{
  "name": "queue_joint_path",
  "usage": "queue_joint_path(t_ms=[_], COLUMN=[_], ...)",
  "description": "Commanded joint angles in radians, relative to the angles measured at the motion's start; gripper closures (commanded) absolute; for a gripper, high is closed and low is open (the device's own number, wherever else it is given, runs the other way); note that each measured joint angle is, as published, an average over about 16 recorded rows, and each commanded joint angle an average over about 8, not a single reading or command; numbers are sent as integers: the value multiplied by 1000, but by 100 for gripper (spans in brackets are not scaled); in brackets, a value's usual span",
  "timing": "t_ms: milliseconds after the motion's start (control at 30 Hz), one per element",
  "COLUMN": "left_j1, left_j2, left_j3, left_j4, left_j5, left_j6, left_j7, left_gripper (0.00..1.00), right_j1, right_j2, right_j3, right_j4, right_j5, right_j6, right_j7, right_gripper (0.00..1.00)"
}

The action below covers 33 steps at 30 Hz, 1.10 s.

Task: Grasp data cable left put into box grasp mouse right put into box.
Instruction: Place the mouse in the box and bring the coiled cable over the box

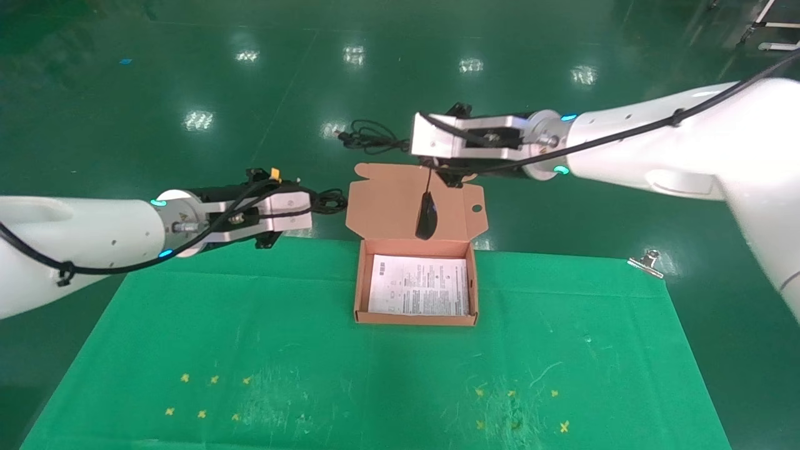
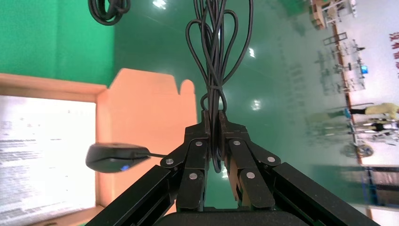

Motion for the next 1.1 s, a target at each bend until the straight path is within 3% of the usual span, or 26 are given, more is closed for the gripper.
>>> queue_joint_path(t_ms=[33, 600, 867, 1100], left_j1=[8, 54, 60, 60], left_j2=[-3, -57, -67, -66], left_j3=[2, 10, 10, 10], left_j4=[-4, -45, -68, -70], left_j5=[6, 87, 106, 108], left_j6=[6, 93, 115, 116], left_j7=[-7, -90, -114, -116], left_gripper=[100, 100, 100, 100], right_j1=[-7, -74, -124, -158], right_j2=[-7, -80, -87, -84], right_j3=[-3, -45, -121, -187], right_j4=[-8, -82, -53, -134], right_j5=[0, 53, 143, 199], right_j6=[0, 20, 72, 109], right_j7=[-1, -42, 8, 73], right_gripper=[100, 100, 100, 100])
